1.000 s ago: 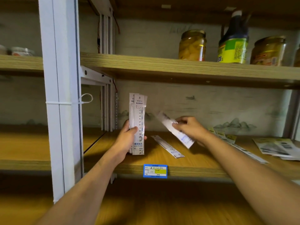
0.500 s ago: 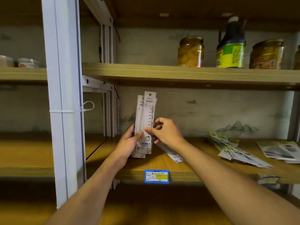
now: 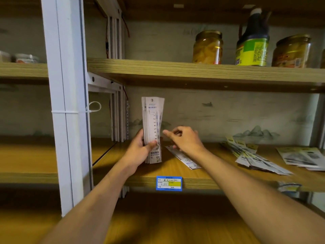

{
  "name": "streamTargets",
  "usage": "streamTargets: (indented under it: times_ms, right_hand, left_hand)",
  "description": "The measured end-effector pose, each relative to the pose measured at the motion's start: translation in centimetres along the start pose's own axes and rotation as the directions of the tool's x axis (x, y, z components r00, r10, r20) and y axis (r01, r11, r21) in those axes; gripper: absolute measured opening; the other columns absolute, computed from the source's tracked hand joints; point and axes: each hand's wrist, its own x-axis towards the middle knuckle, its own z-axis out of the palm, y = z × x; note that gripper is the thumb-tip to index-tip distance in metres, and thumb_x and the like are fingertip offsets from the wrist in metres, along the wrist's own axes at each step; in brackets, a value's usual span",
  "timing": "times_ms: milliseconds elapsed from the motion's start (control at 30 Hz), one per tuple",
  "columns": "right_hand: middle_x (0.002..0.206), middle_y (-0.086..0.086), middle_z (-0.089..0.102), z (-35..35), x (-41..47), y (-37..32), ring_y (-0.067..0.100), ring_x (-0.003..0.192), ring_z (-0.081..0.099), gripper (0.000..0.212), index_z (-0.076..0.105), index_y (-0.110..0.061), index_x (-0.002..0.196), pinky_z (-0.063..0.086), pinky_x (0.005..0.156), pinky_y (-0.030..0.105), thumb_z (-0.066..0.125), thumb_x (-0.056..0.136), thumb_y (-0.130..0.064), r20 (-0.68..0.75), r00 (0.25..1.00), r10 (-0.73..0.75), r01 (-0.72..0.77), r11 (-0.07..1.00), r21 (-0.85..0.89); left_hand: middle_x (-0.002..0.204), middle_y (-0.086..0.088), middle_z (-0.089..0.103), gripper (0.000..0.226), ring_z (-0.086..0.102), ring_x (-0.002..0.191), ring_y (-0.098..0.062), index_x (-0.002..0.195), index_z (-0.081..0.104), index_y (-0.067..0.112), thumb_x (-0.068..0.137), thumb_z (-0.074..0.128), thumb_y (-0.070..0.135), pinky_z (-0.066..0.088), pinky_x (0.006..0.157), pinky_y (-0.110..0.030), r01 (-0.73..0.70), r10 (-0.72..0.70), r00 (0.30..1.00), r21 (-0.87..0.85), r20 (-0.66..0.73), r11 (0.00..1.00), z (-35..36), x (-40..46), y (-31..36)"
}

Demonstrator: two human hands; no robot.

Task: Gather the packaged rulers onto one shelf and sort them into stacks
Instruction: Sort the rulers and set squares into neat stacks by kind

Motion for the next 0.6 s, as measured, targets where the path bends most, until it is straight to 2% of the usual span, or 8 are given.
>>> streamTargets:
  times_ms: [67,133,167,267,333,467,600]
  right_hand:
    - [0.108,0.002,0.067,-1.2,0.7,1.5,0.013,0.088,0.06,0.042,0.063,-0.017,0.111,0.051,0.078,0.029,0.065,0.084,-0.05,0.069,0.991,0.113,-0.094,0.967,-0.237]
    - [0.117,0.005,0.064,-2.1,0.8,3.1,0.018,0.1,0.059,0.049,0.062,-0.015,0.118,0.05,0.085,0.033,0.069,0.082,-0.047,0.196,0.942,0.273,-0.16,0.877,-0.453]
    - [0.118,0.005,0.065,-2.2,0.8,3.6,0.019,0.104,0.06,0.049,0.064,-0.013,0.118,0.05,0.089,0.033,0.071,0.082,-0.046,0.232,0.917,0.325,-0.173,0.847,-0.504]
    - [0.111,0.005,0.07,-2.1,0.9,4.6,0.019,0.1,0.063,0.034,0.072,-0.014,0.105,0.052,0.092,0.038,0.073,0.081,-0.039,0.19,0.933,0.306,-0.179,0.853,-0.491]
    - [0.108,0.004,0.071,-2.1,1.0,4.6,0.018,0.099,0.064,0.031,0.073,-0.016,0.103,0.053,0.091,0.038,0.074,0.081,-0.038,0.166,0.941,0.296,-0.188,0.86,-0.474]
    - [0.109,0.005,0.069,-2.4,0.9,4.2,0.018,0.097,0.065,0.044,0.068,-0.014,0.111,0.054,0.09,0.036,0.072,0.081,-0.046,0.226,0.913,0.339,-0.194,0.849,-0.491]
    - [0.114,0.01,0.067,-2.3,1.8,3.9,0.025,0.105,0.064,0.053,0.062,-0.007,0.119,0.052,0.095,0.039,0.08,0.076,-0.033,0.248,0.881,0.403,-0.215,0.808,-0.548]
  left_hand:
    - [0.133,0.003,0.059,0.06,0.055,0.122,-0.019,0.146,0.033,0.035,0.095,0.054,0.01,0.041,0.105,-0.053,0.022,-0.022,1.0,-0.023,-0.019,1.0,-0.1,0.3,-0.2]
    - [0.127,0.003,0.064,0.061,0.062,0.113,-0.017,0.147,0.032,0.034,0.095,0.052,0.009,0.042,0.104,-0.055,0.023,-0.023,1.0,-0.032,-0.015,0.999,-0.1,0.4,-0.4]
    - [0.125,0.003,0.065,0.061,0.065,0.109,-0.015,0.147,0.032,0.033,0.095,0.052,0.008,0.043,0.104,-0.054,0.023,-0.024,1.0,-0.033,-0.012,0.999,-0.1,0.5,-0.4]
    - [0.123,0.003,0.065,0.06,0.067,0.105,-0.014,0.147,0.032,0.031,0.095,0.053,0.009,0.044,0.103,-0.053,0.023,-0.023,1.0,-0.036,-0.003,0.999,0.0,0.5,-0.4]
    - [0.122,0.004,0.066,0.059,0.067,0.104,-0.014,0.147,0.033,0.031,0.096,0.052,0.009,0.044,0.103,-0.053,0.022,-0.022,1.0,-0.038,0.004,0.999,0.0,0.5,-0.3]
    - [0.12,0.006,0.067,0.059,0.066,0.106,-0.014,0.146,0.033,0.033,0.096,0.053,0.01,0.043,0.104,-0.054,0.019,-0.019,1.0,-0.021,0.002,1.0,0.1,0.4,-0.2]
    - [0.123,0.008,0.065,0.059,0.061,0.114,-0.015,0.147,0.032,0.034,0.096,0.053,0.012,0.04,0.106,-0.056,0.028,-0.028,1.0,0.006,0.002,1.0,0.0,0.5,-0.3]
